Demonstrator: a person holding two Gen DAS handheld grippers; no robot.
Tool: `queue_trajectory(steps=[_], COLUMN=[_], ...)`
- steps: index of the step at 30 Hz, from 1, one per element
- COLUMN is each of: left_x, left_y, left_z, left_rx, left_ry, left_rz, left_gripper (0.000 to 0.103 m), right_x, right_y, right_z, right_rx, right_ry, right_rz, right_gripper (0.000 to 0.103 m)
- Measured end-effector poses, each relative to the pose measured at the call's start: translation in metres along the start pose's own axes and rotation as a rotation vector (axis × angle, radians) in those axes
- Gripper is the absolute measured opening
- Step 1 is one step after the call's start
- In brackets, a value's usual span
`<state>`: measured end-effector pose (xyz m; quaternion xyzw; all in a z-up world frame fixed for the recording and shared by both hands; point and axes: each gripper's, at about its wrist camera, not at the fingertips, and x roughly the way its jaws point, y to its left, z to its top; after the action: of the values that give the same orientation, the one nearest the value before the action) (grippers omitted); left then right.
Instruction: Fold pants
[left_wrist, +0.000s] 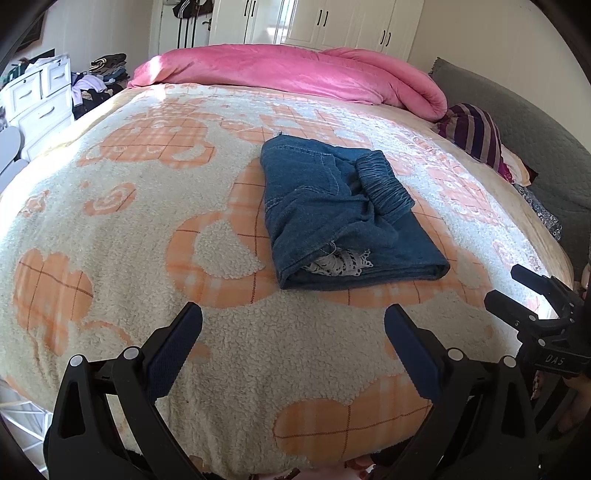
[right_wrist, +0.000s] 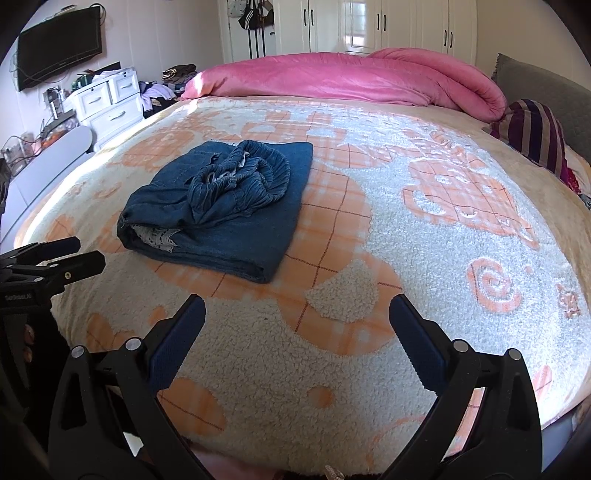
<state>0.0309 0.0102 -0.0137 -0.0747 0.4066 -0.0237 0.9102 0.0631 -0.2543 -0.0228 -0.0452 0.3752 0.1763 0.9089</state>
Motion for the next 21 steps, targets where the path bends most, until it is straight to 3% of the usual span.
queue_trajectory(steps=[21], left_x=[0.0], left_y=[0.0032], left_z=[0.0017], left_rx=[-0.012], left_ry=[0.003], left_rz=[0.0], left_gripper=[0.099], right_x=[0.0006], right_y=[0.0002], right_z=[0.0007], right_rx=[0.002], right_ry=[0.004], right_rz=[-0.011], right_gripper=[0.094])
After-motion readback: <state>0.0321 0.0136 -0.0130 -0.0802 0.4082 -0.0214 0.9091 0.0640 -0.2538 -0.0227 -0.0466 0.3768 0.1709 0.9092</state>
